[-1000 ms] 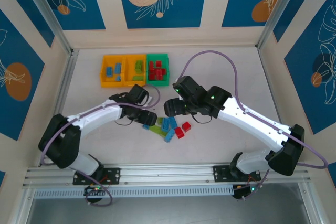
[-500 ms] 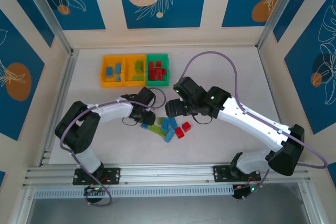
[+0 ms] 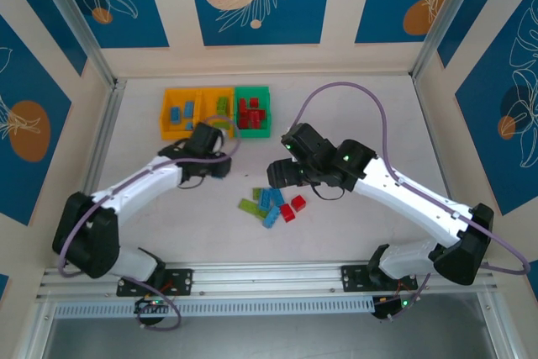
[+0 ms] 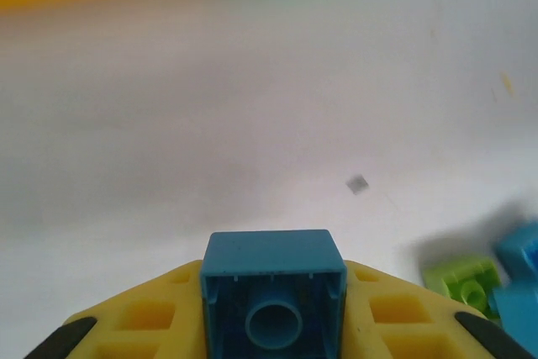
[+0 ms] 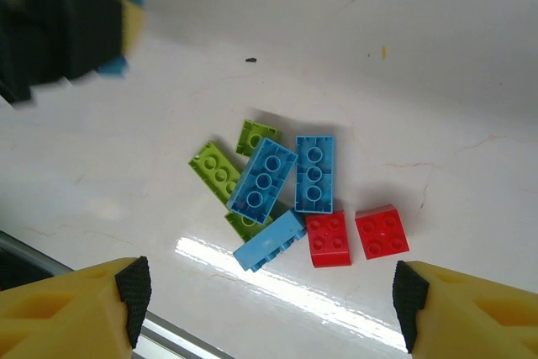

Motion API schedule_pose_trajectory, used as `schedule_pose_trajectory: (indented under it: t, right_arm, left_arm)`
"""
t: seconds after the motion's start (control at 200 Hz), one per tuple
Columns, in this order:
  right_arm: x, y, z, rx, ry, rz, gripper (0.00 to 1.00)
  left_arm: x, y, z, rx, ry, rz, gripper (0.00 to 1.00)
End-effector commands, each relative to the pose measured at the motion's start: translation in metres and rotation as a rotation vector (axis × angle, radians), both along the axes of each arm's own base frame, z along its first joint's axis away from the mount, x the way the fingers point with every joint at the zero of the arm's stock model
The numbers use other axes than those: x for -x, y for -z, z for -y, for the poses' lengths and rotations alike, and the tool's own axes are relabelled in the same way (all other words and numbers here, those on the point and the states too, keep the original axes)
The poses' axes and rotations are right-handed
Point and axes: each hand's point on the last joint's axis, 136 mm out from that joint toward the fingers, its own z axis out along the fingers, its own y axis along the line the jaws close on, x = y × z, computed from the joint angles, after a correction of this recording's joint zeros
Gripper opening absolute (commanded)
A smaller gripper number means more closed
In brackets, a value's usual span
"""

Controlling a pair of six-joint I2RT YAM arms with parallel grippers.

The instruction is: Sort the legos into containers by color

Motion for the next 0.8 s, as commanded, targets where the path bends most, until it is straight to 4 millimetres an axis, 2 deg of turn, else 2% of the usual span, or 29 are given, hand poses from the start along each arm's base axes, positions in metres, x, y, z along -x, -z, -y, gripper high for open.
schedule_pose_trajectory:
  t: [0.0, 0.105, 0.21, 0.33, 0.45, 0.53, 0.625, 0.7, 0.795]
  right_arm:
    - [-0.001, -0.016, 0.005, -0.02, 0.012, 0.042, 0.79]
    - [-0.001, -0.016, 0.004, -0.023, 0.01, 0.045, 0.79]
    - [-0.001, -0.018, 0.004, -0.027, 0.005, 0.044, 0.79]
    - [0.001, -0.018, 0.009, -0.024, 0.017, 0.047, 0.78]
    - [0.003, -0.018, 0.013, -0.037, 0.029, 0.049, 0.79]
    - [0.003, -0.018, 0.016, -0.038, 0.035, 0.054, 0.79]
    - [0.002, -0.02, 0.02, -0.03, 0.044, 0.065, 0.79]
    - [0.001, -0.021, 0.021, -0.029, 0.048, 0.069, 0.79]
    - [0.0, -0.02, 0.021, -0.03, 0.051, 0.071, 0.79]
  left_arm:
    - [-0.047, -0.041, -0.051, 0.0, -0.178, 0.155, 0.26]
    - [-0.089, -0.056, -0.096, -0.052, -0.349, 0.246, 0.25]
    - [-0.128, -0.054, -0.125, -0.115, -0.439, 0.25, 0.25]
    - [-0.171, -0.04, -0.14, -0.138, -0.461, 0.23, 0.28]
    - [-0.204, -0.027, -0.141, -0.123, -0.431, 0.193, 0.4]
    - [-0.216, -0.026, -0.139, -0.123, -0.408, 0.181, 0.43]
    - [-0.219, -0.034, -0.138, -0.123, -0.394, 0.189, 0.49]
    - [-0.213, -0.044, -0.137, -0.118, -0.388, 0.194, 0.53]
    - [-0.197, -0.071, -0.128, -0.052, -0.361, 0.221, 0.53]
